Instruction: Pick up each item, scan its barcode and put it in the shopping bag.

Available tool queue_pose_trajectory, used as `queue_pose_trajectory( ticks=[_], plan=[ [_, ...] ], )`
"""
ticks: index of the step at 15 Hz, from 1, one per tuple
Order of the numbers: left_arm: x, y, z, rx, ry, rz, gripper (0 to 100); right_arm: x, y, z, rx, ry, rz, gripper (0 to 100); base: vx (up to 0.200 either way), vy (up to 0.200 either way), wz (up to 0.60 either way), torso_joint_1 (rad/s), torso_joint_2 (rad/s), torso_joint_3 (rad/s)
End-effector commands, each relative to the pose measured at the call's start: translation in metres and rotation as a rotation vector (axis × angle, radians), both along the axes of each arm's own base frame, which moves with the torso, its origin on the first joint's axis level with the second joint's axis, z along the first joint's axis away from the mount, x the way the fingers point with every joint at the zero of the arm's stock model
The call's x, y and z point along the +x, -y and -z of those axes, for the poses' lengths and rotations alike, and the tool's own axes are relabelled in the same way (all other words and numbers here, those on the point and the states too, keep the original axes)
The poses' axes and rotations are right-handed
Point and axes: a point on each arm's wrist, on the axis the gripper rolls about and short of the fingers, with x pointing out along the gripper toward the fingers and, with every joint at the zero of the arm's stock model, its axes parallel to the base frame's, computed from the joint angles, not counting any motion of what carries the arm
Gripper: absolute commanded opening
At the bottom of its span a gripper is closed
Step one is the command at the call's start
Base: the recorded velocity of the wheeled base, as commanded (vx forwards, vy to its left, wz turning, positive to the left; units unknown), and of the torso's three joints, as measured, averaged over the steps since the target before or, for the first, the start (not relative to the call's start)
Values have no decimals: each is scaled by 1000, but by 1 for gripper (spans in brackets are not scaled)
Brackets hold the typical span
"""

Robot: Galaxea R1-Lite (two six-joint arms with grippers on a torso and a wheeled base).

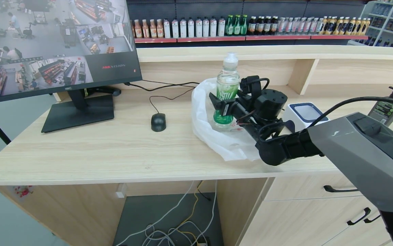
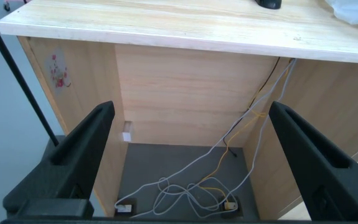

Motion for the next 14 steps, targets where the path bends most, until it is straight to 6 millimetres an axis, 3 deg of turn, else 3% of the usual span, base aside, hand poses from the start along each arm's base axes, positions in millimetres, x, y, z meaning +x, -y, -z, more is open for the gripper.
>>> queue_pose_trajectory(
  ticks=[1,8,14],
  plan=[
    [0,0,0,-1,0,-1,100,-1,1,-4,3,9,0,100,0,0,0,0,0,0],
    [0,0,0,-1,0,-1,100,-10,4,-17,13,31,-8,100,0,0,0,0,0,0],
    [0,0,0,-1,0,-1,100,-57,27,-45,36,20,-39,100,0,0,0,0,0,0]
  ],
)
